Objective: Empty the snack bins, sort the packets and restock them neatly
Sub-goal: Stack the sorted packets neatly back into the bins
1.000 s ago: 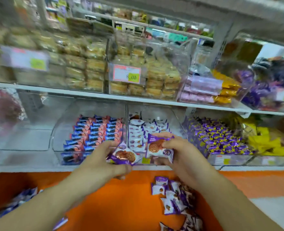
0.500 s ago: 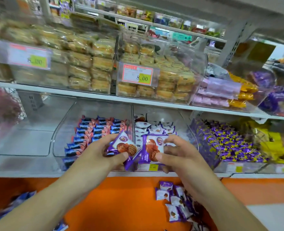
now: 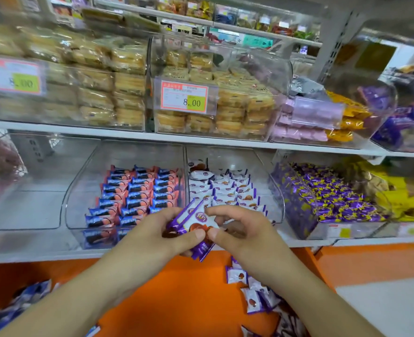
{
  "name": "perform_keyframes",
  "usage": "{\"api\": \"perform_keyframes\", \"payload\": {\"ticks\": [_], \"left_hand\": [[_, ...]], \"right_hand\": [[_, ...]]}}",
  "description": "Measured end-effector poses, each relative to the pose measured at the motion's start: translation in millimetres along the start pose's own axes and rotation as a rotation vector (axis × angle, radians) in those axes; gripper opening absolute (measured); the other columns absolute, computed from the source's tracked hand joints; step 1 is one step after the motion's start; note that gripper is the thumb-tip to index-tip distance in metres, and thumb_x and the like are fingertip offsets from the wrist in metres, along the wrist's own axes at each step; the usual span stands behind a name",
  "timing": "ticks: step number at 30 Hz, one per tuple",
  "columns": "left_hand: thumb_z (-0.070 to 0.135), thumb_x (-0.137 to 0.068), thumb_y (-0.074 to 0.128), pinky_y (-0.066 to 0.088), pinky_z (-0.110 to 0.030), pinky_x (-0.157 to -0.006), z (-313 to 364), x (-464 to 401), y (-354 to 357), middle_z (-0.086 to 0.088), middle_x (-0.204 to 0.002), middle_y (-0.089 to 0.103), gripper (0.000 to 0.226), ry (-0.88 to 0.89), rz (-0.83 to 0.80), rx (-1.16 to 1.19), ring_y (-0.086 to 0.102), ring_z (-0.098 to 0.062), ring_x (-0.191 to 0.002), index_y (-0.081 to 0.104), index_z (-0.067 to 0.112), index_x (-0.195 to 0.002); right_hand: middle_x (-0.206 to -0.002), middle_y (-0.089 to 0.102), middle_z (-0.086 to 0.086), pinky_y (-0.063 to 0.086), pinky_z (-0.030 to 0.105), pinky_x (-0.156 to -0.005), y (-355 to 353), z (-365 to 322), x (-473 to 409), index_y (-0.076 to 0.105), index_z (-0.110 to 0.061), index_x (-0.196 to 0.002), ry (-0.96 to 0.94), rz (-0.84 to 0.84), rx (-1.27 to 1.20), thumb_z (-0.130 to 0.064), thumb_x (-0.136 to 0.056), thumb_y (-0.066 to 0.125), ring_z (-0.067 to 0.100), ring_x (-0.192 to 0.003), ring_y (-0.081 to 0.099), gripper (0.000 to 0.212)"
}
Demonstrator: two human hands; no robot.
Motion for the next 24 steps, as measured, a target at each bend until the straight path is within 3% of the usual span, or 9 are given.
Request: {"api": "perform_keyframes", "payload": {"ticks": [4,9,12,15,17,21,24], "left_hand": [[0.023,-0.091,0.074,0.059,-0.048,-0.096,0.8,0.1,2.2,-0.002,-0.108,0.079,0.030,0.011,0.031,0.055,0.076,-0.025,-0.099,0.071,0.022,-0.121],[0.019,-0.090,0.075,0.058,-0.050,-0.098,0.2,1.5,2.9,-0.005,-0.110,0.078,0.036,-0.002,0.066,0.156,0.075,-0.027,-0.101,0.069,0.021,-0.125],[0.019,-0.092,0.073,0.055,-0.047,-0.103,-1.5,0.9,7.0,-0.004,-0.113,0.078,0.035,-0.005,0.037,0.170,0.074,-0.024,-0.105,0.069,0.024,-0.127],[0.017,-0.093,0.072,0.055,-0.036,-0.102,-0.7,-2.0,12.2,0.000,-0.116,0.077,0.037,0.005,0.009,0.182,0.072,-0.017,-0.110,0.068,0.026,-0.128],[0.018,-0.092,0.073,0.055,-0.031,-0.100,1.4,-6.0,13.8,0.003,-0.117,0.077,0.039,0.025,-0.005,0.152,0.071,-0.014,-0.112,0.067,0.029,-0.129],[0.033,-0.087,0.080,0.053,-0.036,-0.104,9.5,-25.3,6.8,0.012,-0.120,0.075,0.048,0.110,0.003,0.024,0.069,-0.004,-0.112,0.064,0.041,-0.131],[0.059,-0.084,0.068,0.040,-0.019,-0.111,14.2,-47.2,-6.6,0.036,-0.142,0.050,0.058,0.214,0.071,-0.297,0.046,0.020,-0.125,0.051,0.051,-0.139]], "right_hand": [[-0.113,0.065,-0.015,0.053,0.031,-0.095,-5.6,3.5,0.5,0.070,-0.046,-0.114,0.014,0.069,0.003,-0.037,-0.093,0.078,0.002,-0.108,0.062,0.025],[-0.131,0.065,-0.024,0.052,0.032,-0.105,0.6,8.2,-2.1,0.064,-0.049,-0.130,0.030,-0.046,-0.030,-0.048,-0.087,0.080,-0.005,-0.125,0.057,0.045],[-0.132,0.068,-0.015,0.056,0.040,-0.103,2.6,13.5,-4.6,0.066,-0.044,-0.130,0.056,-0.071,-0.130,-0.055,-0.077,0.084,0.008,-0.120,0.066,0.057],[-0.131,0.069,-0.016,0.057,0.037,-0.095,2.3,17.3,-8.6,0.067,-0.041,-0.132,0.045,-0.056,-0.094,-0.052,-0.074,0.089,0.002,-0.099,0.066,0.063],[-0.130,0.069,-0.014,0.058,0.042,-0.094,-0.3,20.9,-13.4,0.067,-0.040,-0.130,0.047,-0.023,-0.070,-0.052,-0.071,0.092,0.005,-0.098,0.066,0.065],[-0.125,0.073,-0.012,0.056,0.046,-0.098,-11.0,14.6,-26.1,0.072,-0.041,-0.118,0.002,0.007,-0.106,-0.036,-0.072,0.094,0.010,-0.109,0.068,0.051],[-0.120,0.074,-0.009,0.056,0.047,-0.098,-28.3,14.7,-49.7,0.072,-0.037,-0.114,-0.015,0.061,-0.055,-0.027,-0.075,0.094,0.012,-0.110,0.069,0.046]]}}
Point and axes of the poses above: each hand's wrist, its own x-axis away from the middle knuckle, its own y-axis out of the palm, z = x × y, the point moved 8 cm from there along -x, towards the middle knuckle
